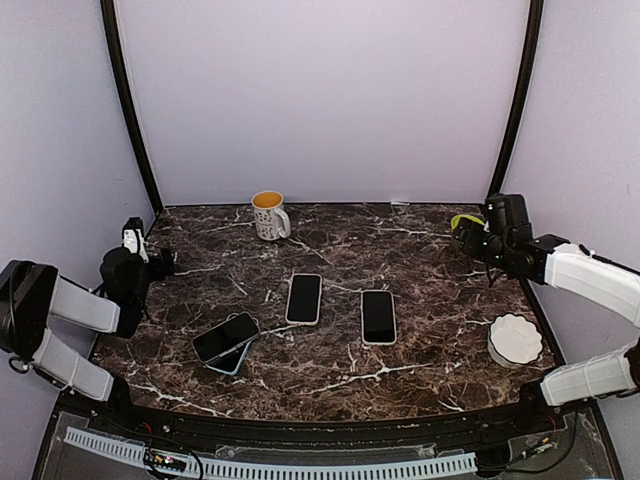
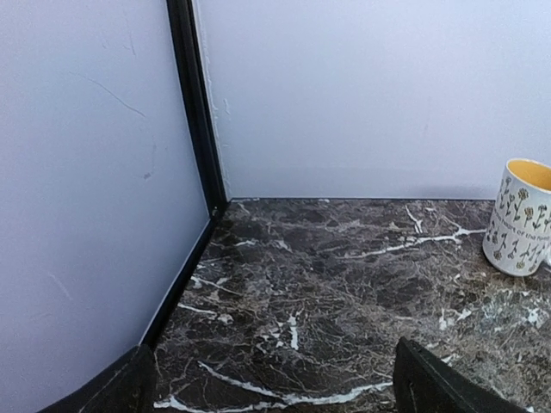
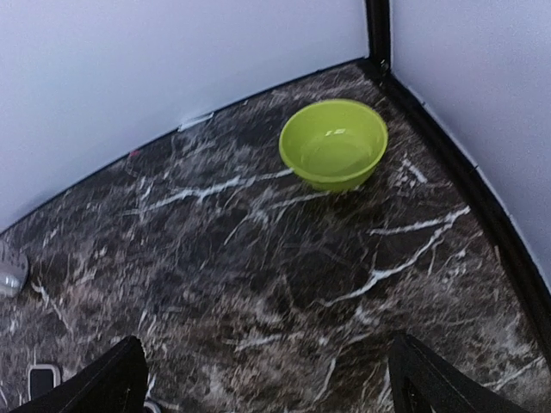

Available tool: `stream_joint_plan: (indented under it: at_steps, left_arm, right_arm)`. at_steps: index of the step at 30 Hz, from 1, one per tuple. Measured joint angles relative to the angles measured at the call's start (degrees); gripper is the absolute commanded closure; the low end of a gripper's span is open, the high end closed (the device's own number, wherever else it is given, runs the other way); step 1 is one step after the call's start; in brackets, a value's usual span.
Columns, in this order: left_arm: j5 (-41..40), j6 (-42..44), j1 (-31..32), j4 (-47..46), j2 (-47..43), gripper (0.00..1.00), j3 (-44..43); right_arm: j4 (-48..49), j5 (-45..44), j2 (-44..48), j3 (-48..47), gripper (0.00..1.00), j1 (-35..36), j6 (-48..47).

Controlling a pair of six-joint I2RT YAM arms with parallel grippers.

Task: Take the phone out of the phone case
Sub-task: Pick up the phone with the phone case at the center of the board.

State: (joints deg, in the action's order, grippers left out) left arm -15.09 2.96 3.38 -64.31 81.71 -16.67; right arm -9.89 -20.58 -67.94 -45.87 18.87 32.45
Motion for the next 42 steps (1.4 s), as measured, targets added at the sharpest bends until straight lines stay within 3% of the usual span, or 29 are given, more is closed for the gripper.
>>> stream_joint_plan:
  at_steps: [7,18,26,34,42]
  left_arm:
    - [-4.2,-5.4,0.9,15.1,-11.0,0.01,-2.8]
    - [-6.9,-24.4,1.4,47.7,-16.6,0.01,-15.7]
    - [-3.9,-34.4,1.4,71.7,-20.0,0.01,-26.9]
    - [-0.3,-31.5,1.4,85.2,-23.0,0.01,-35.1]
    - [2.3,-20.4,1.4,86.1,-26.1,0.01,-35.8]
  right_arm:
    - [-11.0,-1.6,-4.7,-4.9,0.01,11.8,7.8]
    - [-24.6,0.3,-25.7,-23.7,0.01,27.8,12.9]
    - [-33.1,0.2,-37.7,-29.3,0.01,34.6,16.2]
    - [-32.2,2.8,-38.6,-25.6,0.02,35.5,17.8]
    - [-28.3,4.2,-41.4,-24.8,0.01,35.5,17.8]
